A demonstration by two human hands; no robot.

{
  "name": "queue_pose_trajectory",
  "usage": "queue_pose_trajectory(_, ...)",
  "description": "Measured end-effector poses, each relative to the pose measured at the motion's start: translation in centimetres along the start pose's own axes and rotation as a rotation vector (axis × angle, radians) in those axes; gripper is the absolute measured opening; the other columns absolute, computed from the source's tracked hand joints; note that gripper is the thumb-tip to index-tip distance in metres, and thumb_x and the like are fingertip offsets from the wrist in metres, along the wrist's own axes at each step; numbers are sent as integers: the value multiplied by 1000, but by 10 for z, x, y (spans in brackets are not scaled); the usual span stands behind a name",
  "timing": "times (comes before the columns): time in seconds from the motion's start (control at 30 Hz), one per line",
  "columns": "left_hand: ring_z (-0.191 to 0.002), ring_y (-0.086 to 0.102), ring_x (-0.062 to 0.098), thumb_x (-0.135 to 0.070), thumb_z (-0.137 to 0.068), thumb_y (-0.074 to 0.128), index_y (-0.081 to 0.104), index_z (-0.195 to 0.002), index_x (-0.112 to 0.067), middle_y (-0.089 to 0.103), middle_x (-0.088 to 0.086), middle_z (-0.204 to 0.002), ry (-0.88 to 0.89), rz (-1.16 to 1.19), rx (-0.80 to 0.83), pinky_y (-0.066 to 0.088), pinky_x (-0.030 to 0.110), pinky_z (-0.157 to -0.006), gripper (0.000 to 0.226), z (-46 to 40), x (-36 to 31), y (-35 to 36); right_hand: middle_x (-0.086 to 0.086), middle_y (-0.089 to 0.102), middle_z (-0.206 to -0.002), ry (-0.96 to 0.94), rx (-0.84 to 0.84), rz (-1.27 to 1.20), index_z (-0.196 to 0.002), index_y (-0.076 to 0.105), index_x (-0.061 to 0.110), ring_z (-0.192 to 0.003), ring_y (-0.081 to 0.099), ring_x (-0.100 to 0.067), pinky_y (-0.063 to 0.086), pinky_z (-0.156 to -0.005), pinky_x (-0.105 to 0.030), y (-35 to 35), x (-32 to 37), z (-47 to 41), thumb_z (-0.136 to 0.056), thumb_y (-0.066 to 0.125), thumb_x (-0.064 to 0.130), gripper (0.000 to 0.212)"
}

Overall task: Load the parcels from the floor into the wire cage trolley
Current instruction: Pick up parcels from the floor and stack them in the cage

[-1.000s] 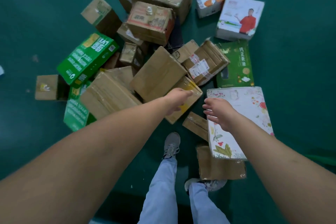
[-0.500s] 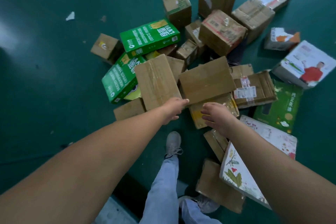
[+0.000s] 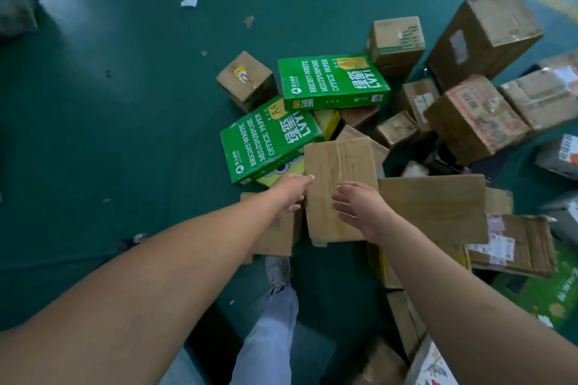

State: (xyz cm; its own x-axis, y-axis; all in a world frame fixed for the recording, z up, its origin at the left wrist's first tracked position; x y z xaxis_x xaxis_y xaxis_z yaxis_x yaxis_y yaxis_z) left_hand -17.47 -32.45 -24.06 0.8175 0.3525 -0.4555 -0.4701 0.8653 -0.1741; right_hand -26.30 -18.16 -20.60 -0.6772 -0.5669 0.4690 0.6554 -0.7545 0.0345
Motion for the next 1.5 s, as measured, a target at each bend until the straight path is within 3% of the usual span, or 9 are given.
queue_pose_trajectory(0.13, -112, 56, 20, -39, -104, 54, 53, -141, -17, 57, 3, -126, -82, 40, -5, 49, 34, -93, 44, -53, -5, -62, -6, 66, -116, 16, 14, 44, -126, 59, 17, -108, 64, -23, 52, -94, -37, 56, 44, -59, -106, 50, 22, 23)
queue_pose_trajectory(0.4, -125, 56, 25, -42, -103, 58, 47, -147, -16, 56, 5, -139, -108, 209, -6, 50, 43, -106, 53, -156, -43, -137, -5, 66, -123, 25, 16, 6, -135, 55, 14, -102, 65, -19, 51, -88, -34, 118, 116, -168, -106, 52, 27, 32)
queue_pose_trajectory(0.63, -126, 55, 25, -46, -103, 56, 45, -148, -19, 55, 8, -144, -64, 318, 15, 48, 45, -109, 54, -249, -84, -140, -8, 64, -129, 8, 2, -57, -141, 54, 16, -115, 63, -24, 54, -100, -39, 128, 151, -262, -106, 53, 28, 37)
queue_pose_trajectory(0.8, -123, 56, 27, -53, -100, 57, 43, -151, -24, 52, 11, -144, -50, 438, 9, 53, 40, -103, 60, -338, -101, -130, -10, 63, -130, 14, -19, -16, -128, 56, 19, -110, 63, -25, 54, -90, -36, 121, 167, -348, -106, 51, 28, 24)
queue_pose_trajectory(1.0, -122, 58, 36, -61, -92, 64, 30, -157, -25, 37, 15, -158, -65, 549, -78, 53, 46, -104, 81, -442, -105, -118, -14, 55, -142, 16, -69, 37, -147, 47, 15, -125, 57, -31, 51, -99, -39, 94, 172, -432, -107, 50, 26, 42)
queue_pose_trajectory(1.2, -100, 64, 44, -82, -70, 69, 36, -148, -41, 45, 13, -147, -57, 679, -113, 62, 49, -66, 94, -517, -115, -111, -11, 57, -136, -25, -87, 101, -139, 51, 19, -112, 60, -26, 53, -96, -37, 83, 182, -475, -106, 51, 27, 34)
queue_pose_trajectory(1.3, -116, 57, 47, -91, -60, 66, 27, -151, -48, 41, 9, -154, 48, 782, -161, 57, 66, -70, 108, -526, -152, -117, -6, 60, -122, -29, -79, 144, -127, 53, 23, -93, 61, -20, 53, -84, -34, 78, 187, -493, -107, 48, 26, 21)
queue_pose_trajectory(1.4, -135, 44, 43, -75, -80, 66, 11, -158, -47, 25, 0, -164, 143, 806, -262, 53, 68, -89, 99, -528, -191, -136, -5, 60, -117, -49, -87, 168, -134, 54, 22, -95, 61, -21, 52, -78, -33, 72, 194, -507, -107, 48, 27, 28)
queue_pose_trajectory(1.5, -119, 54, 42, -52, -94, 66, 27, -151, -44, 40, 4, -154, 45, 807, -328, 60, 60, -77, 69, -550, -196, -151, -6, 58, -122, -60, -99, 174, -139, 53, 20, -109, 61, -25, 52, -86, -35, 70, 201, -520, -106, 52, 29, 34)
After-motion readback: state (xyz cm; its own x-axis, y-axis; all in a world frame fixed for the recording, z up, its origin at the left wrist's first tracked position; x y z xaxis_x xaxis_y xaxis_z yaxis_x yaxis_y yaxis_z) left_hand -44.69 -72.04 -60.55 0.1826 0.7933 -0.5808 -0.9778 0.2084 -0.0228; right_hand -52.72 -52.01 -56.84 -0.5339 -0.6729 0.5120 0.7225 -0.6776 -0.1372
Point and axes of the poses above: each hand's wrist, its own z-axis away from the middle knuckle, its own y-axis out of the palm, x = y × z, the point moved 9 cm from there along -z, towards the middle knuckle
